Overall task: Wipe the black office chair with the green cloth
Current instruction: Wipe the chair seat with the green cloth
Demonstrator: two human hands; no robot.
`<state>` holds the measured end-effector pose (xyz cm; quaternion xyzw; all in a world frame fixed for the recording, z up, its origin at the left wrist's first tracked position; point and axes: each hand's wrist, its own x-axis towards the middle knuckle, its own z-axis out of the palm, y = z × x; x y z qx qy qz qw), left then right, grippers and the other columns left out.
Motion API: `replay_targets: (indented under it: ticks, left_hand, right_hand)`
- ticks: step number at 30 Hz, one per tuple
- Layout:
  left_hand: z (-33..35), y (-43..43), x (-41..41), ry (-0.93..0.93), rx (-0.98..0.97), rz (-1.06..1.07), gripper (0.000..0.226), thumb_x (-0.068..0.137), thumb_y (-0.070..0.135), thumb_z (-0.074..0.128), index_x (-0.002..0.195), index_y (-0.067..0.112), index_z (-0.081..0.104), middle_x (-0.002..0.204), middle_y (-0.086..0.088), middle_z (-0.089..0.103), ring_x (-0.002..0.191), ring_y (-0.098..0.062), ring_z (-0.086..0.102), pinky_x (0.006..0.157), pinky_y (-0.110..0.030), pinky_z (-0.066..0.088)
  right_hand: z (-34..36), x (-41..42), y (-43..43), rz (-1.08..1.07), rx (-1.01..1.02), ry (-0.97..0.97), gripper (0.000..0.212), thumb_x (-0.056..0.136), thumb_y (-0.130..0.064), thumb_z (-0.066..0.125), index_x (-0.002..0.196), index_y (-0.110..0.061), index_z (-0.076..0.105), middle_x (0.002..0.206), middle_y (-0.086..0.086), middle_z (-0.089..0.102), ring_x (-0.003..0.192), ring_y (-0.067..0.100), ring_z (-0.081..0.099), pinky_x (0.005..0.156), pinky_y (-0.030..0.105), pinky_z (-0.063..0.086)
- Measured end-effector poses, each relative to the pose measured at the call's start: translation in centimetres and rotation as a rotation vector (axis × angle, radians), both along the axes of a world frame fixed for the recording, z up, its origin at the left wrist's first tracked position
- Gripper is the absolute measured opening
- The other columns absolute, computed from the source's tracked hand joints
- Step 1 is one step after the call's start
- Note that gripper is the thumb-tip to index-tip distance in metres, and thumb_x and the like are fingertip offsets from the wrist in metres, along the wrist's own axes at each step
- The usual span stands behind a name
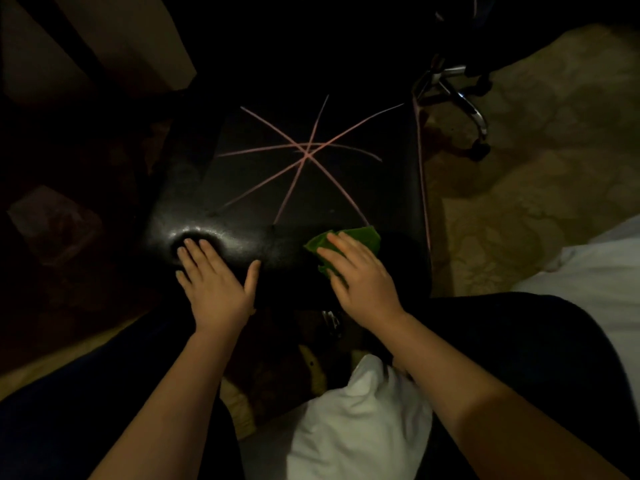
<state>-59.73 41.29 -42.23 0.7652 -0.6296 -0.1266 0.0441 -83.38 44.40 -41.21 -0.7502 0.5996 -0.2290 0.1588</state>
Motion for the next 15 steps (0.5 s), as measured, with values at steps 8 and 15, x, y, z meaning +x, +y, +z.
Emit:
replay_targets:
  ticks: [8, 15]
  left_hand:
    - [-0.1, -1.4, 2.1, -0.030, -0.011, -0.043, 0.101, 0.086, 0.069, 0.021, 0.152, -0.006, 0.003, 0.160, -0.025, -0.003, 0.149, -0.037, -0.006, 0.119, -0.056, 0.006]
    - [0.5, -2.5, 3.8, -0.039, -0.008, -0.056, 0.097, 0.088, 0.066, 0.022, 0.153, -0.003, 0.000, 0.161, -0.021, -0.007, 0.150, -0.033, -0.008, 0.119, -0.055, 0.005]
  right_hand:
    - [1.1, -5.3, -1.2, -0.316, 0.047, -0.033, 0.038, 0.094, -0.016, 0.055, 0.131, -0.018, 0.058, 0.145, 0.003, 0.048, 0.138, 0.020, 0.038, 0.112, 0.041, 0.036]
    - [1.8, -7.1, -2.8, -0.368, 0.107, -0.131, 0.036, 0.097, -0.012, 0.053, 0.132, -0.017, 0.059, 0.148, 0.002, 0.044, 0.140, 0.017, 0.035, 0.115, 0.041, 0.032]
